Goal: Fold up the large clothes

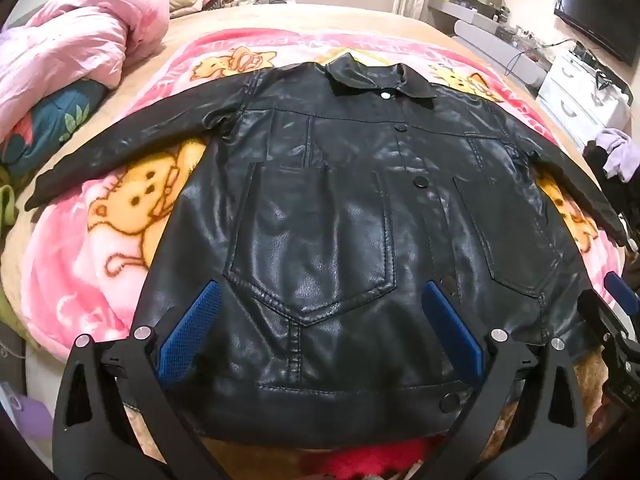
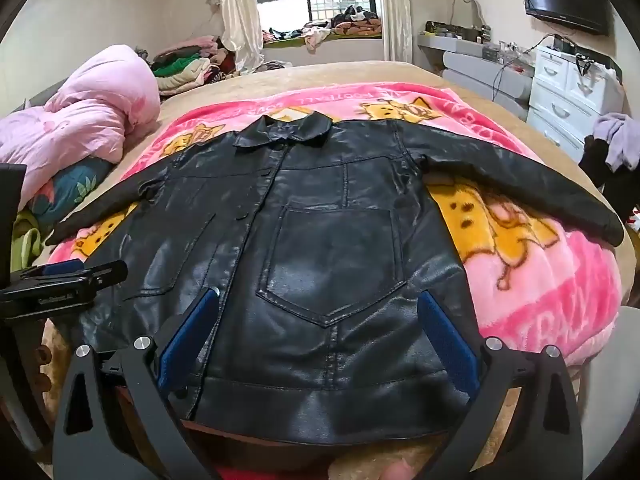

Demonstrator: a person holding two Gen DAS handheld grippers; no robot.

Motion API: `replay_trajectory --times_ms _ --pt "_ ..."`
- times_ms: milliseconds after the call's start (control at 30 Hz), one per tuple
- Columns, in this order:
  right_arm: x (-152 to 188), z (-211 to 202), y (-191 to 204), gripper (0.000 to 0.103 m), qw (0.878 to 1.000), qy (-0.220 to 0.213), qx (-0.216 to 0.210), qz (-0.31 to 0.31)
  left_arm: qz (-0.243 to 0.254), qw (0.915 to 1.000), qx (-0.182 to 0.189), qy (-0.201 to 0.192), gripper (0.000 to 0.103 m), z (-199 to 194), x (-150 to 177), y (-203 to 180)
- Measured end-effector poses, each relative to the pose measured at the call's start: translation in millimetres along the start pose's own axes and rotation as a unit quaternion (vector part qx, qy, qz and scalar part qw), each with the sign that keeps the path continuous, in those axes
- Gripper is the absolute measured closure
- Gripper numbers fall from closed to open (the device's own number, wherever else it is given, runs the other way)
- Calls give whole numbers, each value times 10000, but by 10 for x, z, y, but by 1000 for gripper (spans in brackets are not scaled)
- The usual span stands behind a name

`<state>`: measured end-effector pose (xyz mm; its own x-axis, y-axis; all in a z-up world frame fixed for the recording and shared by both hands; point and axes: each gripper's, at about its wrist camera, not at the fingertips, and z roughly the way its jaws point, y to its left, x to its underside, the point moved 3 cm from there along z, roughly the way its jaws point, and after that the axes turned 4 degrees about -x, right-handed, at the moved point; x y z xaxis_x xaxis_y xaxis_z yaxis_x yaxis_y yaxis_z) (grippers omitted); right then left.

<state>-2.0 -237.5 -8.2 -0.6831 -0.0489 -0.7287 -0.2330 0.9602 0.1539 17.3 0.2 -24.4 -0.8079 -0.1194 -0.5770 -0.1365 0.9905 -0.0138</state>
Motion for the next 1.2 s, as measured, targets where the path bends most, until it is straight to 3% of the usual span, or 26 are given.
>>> replay_trajectory --times_ms 667,1200 --pt "-20 -36 76 4 9999 -61 -37 -99 12 10000 -30 -17 9 -40 -139 20" --pt "-23 -69 141 4 9997 -82 -40 -224 53 9999 -67 -134 9 -91 -55 21"
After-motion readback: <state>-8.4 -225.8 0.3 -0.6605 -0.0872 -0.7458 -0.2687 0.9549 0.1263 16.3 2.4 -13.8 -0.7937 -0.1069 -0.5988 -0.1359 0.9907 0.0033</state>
